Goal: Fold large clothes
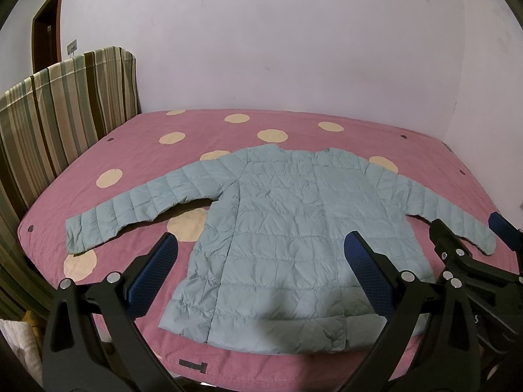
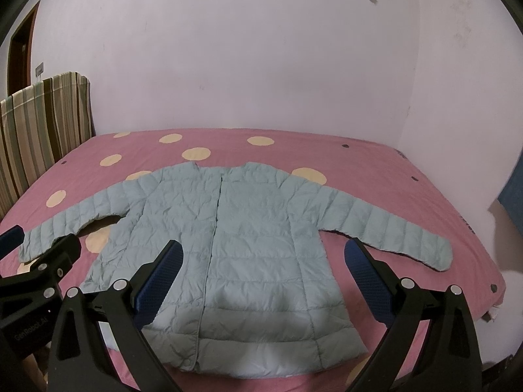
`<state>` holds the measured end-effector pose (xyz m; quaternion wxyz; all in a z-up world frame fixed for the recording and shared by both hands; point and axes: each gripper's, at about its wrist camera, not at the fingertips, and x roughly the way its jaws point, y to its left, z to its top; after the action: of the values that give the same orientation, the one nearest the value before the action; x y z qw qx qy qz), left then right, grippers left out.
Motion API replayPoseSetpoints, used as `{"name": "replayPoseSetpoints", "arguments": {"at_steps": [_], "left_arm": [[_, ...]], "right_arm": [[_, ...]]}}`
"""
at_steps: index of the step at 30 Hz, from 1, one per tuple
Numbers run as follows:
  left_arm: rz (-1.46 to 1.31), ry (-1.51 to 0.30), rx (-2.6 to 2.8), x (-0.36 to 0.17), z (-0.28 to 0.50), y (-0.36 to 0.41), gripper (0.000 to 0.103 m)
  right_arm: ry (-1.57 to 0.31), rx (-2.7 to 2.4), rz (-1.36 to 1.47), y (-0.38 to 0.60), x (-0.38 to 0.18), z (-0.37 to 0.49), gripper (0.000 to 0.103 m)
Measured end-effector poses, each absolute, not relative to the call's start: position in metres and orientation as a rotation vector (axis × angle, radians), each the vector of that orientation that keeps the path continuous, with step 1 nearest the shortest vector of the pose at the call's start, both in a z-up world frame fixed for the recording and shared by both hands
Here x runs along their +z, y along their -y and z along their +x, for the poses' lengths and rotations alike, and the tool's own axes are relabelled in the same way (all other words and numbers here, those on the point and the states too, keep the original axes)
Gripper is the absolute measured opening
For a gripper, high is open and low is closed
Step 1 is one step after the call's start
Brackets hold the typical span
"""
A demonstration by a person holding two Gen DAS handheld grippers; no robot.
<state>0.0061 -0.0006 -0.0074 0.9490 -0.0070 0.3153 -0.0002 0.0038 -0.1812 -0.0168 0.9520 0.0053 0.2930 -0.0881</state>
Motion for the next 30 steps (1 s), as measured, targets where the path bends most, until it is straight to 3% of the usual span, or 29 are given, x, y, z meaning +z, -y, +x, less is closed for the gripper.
{"name": "replayPoseSetpoints", "arguments": {"at_steps": [20,30], "left_arm": [[-0.007,-0.694,0.019,-0.026,0.026,-0.006,0.101],[-0.042,-0.767,0.330,-0.087,0.091,-0.093,0.101]], "right_arm": [[-0.643,-0.168,0.032,0.186,-0.031,0.018,0.098],[-0.700,-0.276,0.197,0.260,-0.070,0.050,0.098]]}}
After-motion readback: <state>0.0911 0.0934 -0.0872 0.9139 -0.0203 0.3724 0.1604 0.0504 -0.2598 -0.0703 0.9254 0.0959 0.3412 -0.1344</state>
